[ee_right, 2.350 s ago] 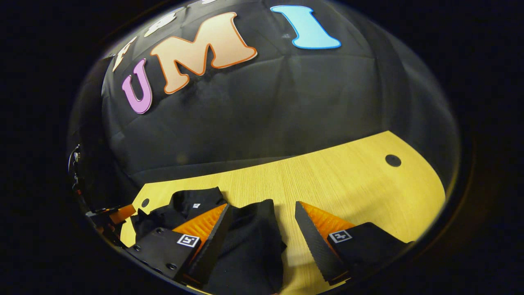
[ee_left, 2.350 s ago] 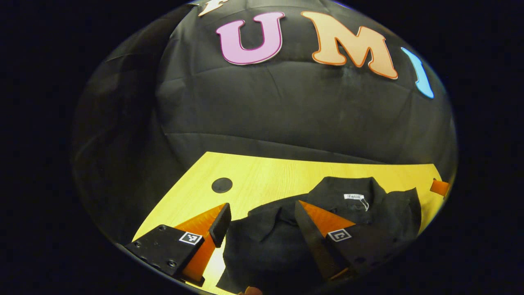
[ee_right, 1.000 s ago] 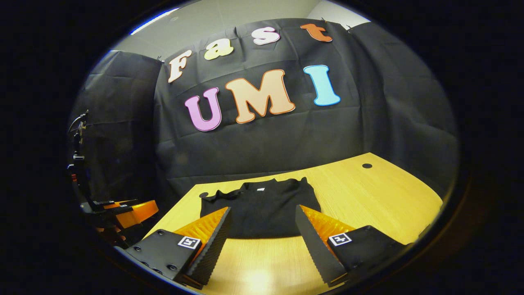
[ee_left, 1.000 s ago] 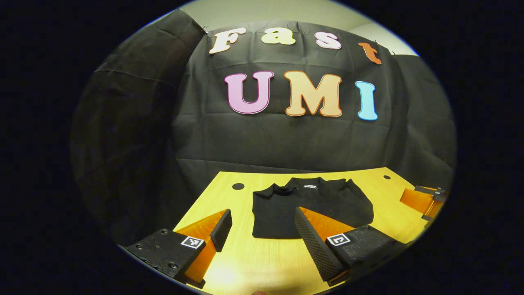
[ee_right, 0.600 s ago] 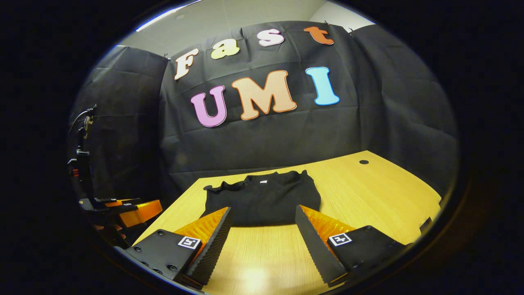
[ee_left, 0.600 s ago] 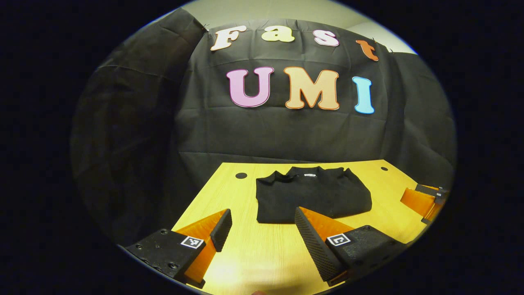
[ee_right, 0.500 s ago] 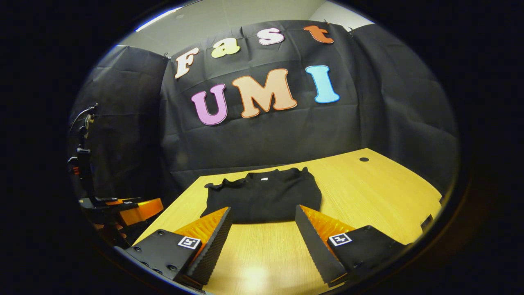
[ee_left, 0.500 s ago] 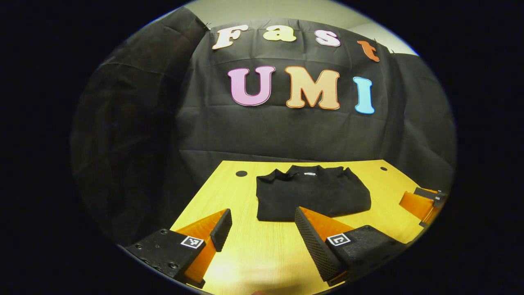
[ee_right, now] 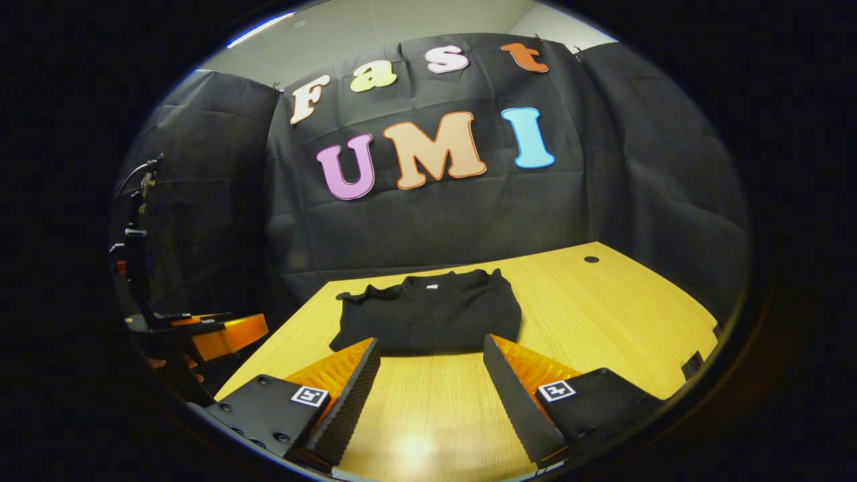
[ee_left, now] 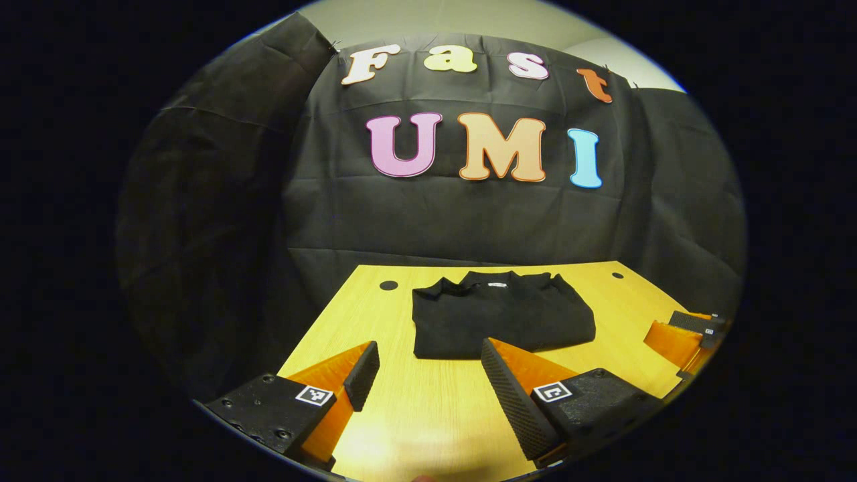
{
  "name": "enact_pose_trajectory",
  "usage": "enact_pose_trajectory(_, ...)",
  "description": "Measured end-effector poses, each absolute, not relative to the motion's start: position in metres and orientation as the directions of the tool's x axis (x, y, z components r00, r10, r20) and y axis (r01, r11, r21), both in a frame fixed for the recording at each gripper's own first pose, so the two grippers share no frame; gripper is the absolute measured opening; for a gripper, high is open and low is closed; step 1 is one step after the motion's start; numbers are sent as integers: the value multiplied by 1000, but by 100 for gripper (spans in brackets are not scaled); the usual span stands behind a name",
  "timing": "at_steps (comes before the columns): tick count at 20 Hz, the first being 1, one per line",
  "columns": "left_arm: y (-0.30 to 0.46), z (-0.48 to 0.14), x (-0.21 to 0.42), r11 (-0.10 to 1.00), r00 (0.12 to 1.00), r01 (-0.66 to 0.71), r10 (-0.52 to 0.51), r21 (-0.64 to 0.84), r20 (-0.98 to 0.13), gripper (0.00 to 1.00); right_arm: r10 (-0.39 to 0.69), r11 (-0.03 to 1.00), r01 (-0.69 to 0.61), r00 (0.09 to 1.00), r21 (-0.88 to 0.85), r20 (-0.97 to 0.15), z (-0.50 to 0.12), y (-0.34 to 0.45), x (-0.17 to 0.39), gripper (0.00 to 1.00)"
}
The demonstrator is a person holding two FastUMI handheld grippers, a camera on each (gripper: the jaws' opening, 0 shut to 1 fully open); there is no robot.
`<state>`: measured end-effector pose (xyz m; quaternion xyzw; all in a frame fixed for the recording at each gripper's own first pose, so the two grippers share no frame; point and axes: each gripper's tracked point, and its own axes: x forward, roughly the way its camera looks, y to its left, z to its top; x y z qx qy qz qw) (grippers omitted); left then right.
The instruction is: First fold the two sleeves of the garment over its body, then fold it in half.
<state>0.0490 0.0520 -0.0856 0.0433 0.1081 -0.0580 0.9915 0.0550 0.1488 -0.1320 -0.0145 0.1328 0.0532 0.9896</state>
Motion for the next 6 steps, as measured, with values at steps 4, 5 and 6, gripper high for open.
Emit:
enact_pose_trajectory(4,40,-81,47,988,971,138,-123,63,-205,93,102,993,-114,958,-29,-267,-133,144,48,97)
enact_pose_trajectory(5,36,-83,47,988,970,141,-127,55,-209,93,106,993,-118,957,-28,-269,-133,145,45,97)
enact_pose_trajectory(6,31,-85,48,988,967,148,-135,47,-215,92,112,992,-124,957,-30,-268,-132,145,43,97)
